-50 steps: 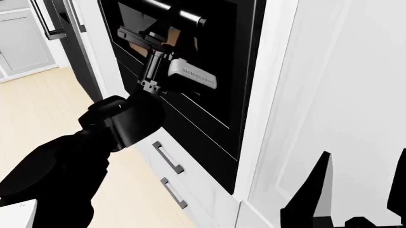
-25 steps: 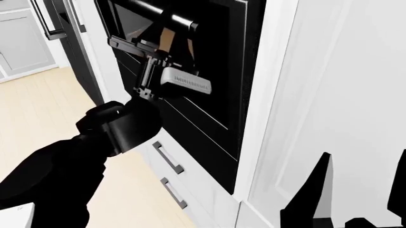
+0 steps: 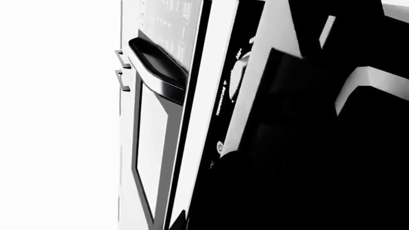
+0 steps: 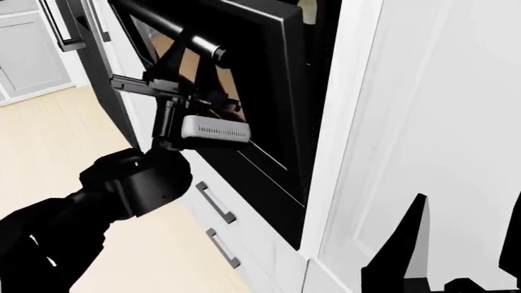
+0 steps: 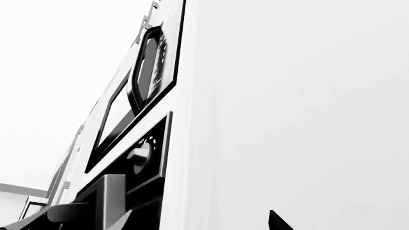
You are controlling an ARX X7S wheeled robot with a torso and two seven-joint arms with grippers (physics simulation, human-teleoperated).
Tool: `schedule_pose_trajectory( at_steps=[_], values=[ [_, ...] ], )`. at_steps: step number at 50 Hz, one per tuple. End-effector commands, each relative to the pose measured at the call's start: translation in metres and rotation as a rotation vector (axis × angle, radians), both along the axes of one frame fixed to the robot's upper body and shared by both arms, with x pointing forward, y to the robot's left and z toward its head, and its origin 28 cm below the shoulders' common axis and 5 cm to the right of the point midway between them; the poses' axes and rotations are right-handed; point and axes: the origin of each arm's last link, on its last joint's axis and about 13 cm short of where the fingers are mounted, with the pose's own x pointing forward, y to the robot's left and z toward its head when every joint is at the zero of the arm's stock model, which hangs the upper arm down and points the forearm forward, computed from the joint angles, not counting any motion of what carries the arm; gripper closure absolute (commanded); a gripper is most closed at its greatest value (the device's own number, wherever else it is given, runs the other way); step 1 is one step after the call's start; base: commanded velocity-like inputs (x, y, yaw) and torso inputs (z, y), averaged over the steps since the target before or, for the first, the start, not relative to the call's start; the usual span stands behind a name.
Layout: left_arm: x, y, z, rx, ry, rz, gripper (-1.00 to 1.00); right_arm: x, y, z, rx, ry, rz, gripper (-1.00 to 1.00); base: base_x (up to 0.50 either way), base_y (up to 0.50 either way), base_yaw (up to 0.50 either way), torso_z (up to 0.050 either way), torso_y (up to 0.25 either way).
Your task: Open the oven door
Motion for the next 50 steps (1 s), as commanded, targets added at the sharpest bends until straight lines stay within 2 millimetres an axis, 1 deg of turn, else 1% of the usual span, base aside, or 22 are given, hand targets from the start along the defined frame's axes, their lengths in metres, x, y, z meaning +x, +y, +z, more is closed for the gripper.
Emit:
schedule_pose_trajectory(
  at_steps=[1,9,15,28,33,35,36,41,45,48,49,50],
  values=[
    [-0.017,0.022,-0.018,0.024,0.062,0.087,1.0,-0.001,0.0,0.0,-0.001,-0.001,0.001,-1.0,0.0,0.0,0.0,0.0,0.0],
    [-0.025,0.028,-0.018,0.047,0.076,0.107,1.0,-0.001,0.0,0.0,-0.001,-0.002,0.001,-1.0,0.0,0.0,0.0,0.0,0.0],
    [-0.037,0.035,-0.017,0.076,0.089,0.132,1.0,-0.001,0.001,-0.001,-0.002,-0.002,0.002,-1.0,0.0,0.0,0.0,-0.002,0.0],
    [-0.04,0.038,-0.019,0.103,0.11,0.158,1.0,-0.002,0.001,-0.001,-0.003,-0.002,0.003,-1.0,0.0,0.0,0.0,0.0,0.0],
    [-0.049,0.045,-0.02,0.123,0.134,0.178,1.0,-0.001,0.001,-0.001,-0.004,-0.002,0.005,-1.0,0.0,0.0,0.0,0.0,0.0],
    [-0.049,0.045,-0.021,0.121,0.137,0.187,1.0,-0.001,0.001,-0.001,-0.005,-0.002,0.006,-1.0,0.0,0.0,0.0,-0.005,0.0],
    [-0.054,0.049,-0.022,0.119,0.142,0.19,1.0,-0.002,0.001,-0.001,-0.005,-0.002,0.006,-1.0,0.0,0.0,0.0,0.0,0.0],
    [-0.058,0.049,-0.024,0.142,0.161,0.19,1.0,-0.001,0.001,-0.001,-0.005,-0.002,0.006,-1.0,0.0,0.0,0.0,0.0,0.0],
    [-0.065,0.052,-0.027,0.149,0.17,0.193,1.0,-0.001,0.001,-0.001,-0.005,-0.002,0.007,-1.0,0.0,0.0,0.0,0.0,0.0],
    [-0.066,0.052,-0.032,0.153,0.184,0.186,1.0,-0.001,0.001,0.0,-0.005,-0.005,0.006,-1.0,0.0,0.0,0.0,0.0,0.0],
    [-0.07,0.053,-0.036,0.156,0.189,0.18,1.0,-0.001,0.001,0.0,-0.004,-0.007,0.005,-1.0,0.0,0.0,0.0,0.0,0.0],
    [-0.071,0.053,-0.038,0.158,0.193,0.173,1.0,-0.001,0.001,0.0,-0.002,-0.008,0.005,-1.0,0.0,0.0,0.0,0.0,0.0]
  ],
)
